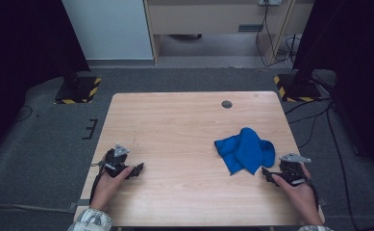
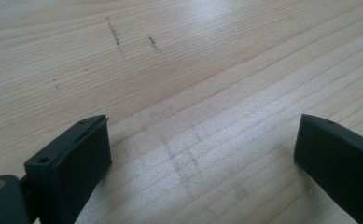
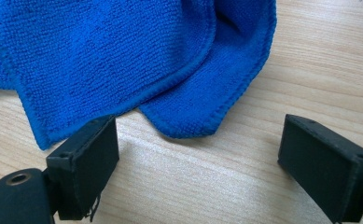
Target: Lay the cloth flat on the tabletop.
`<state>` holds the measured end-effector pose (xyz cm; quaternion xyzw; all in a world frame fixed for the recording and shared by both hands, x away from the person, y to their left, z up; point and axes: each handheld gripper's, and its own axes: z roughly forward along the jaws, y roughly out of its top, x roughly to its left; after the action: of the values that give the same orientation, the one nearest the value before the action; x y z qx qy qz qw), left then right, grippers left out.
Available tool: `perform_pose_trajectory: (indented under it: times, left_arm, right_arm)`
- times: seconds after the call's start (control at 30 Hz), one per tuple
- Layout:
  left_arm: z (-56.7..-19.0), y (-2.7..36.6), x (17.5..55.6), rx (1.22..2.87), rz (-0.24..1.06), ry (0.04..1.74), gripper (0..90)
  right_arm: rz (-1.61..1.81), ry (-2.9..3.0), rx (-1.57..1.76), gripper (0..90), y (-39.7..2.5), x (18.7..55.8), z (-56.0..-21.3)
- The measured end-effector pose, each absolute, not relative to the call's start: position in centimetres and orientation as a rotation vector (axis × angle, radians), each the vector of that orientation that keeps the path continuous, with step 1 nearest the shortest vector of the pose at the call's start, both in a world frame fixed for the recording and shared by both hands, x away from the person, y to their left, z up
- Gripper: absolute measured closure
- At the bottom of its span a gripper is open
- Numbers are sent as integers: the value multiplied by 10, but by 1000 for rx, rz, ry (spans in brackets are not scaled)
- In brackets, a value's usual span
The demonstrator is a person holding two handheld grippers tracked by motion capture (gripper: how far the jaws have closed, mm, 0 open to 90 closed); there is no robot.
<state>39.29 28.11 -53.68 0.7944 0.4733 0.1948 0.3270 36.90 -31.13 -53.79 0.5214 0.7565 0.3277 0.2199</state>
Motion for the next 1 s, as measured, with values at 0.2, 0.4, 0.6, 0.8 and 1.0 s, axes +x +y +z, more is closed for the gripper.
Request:
perform_pose_trajectory:
  times: [0.2, 0.4, 0.6, 0.8, 1.0]
  left_arm:
    - [-537, 280, 393, 2081, 511, 1247, 21]
    - [-537, 280, 393, 2079, 512, 1250, 16]
    - [-537, 279, 393, 2078, 513, 1253, 13]
    - [-537, 278, 393, 2078, 512, 1255, 9]
    - [-537, 278, 392, 2082, 512, 1253, 7]
  right_arm:
    - [905, 2089, 1449, 117, -311, 369, -538]
    - [905, 2094, 1450, 103, -310, 370, -538]
    - [926, 2103, 1452, 89, -311, 369, -537]
    - [952, 2097, 1427, 79, -308, 367, -529]
    - [989, 2097, 1390, 61, -301, 370, -516]
